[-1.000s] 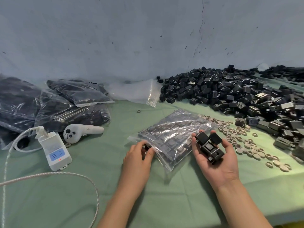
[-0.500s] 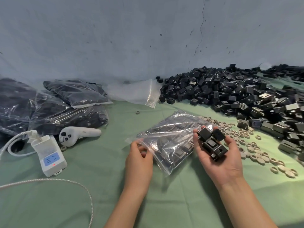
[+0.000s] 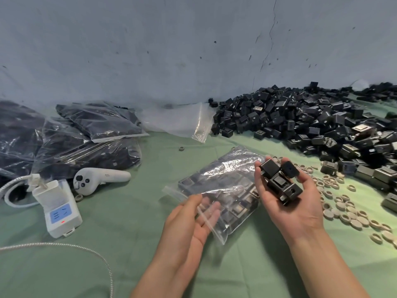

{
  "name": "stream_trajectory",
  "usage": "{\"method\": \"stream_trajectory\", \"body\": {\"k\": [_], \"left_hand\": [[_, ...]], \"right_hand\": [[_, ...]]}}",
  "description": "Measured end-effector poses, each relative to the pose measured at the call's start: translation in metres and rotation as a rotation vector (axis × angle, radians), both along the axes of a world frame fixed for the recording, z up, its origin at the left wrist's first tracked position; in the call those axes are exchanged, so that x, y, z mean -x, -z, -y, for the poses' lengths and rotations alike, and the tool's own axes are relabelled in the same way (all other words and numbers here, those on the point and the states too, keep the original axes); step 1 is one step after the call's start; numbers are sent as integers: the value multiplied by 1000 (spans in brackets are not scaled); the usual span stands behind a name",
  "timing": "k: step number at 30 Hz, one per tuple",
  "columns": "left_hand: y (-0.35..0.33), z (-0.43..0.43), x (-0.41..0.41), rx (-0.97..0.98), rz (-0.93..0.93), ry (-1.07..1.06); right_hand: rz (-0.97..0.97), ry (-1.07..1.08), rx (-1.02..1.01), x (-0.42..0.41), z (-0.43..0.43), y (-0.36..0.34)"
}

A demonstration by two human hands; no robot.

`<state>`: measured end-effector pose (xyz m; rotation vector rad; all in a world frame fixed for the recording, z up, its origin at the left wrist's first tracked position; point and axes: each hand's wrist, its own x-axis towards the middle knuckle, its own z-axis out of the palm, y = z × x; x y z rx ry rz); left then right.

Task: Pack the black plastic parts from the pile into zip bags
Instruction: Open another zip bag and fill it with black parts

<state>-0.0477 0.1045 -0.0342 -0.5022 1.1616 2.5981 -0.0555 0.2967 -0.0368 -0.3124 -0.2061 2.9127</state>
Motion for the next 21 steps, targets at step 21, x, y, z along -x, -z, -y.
{"method": "stream_trajectory", "body": {"k": [21], "left_hand": [[-10,-39,36,-214,34,14]], "right_hand": [[26,-116,-31,25,-8,-8]]}}
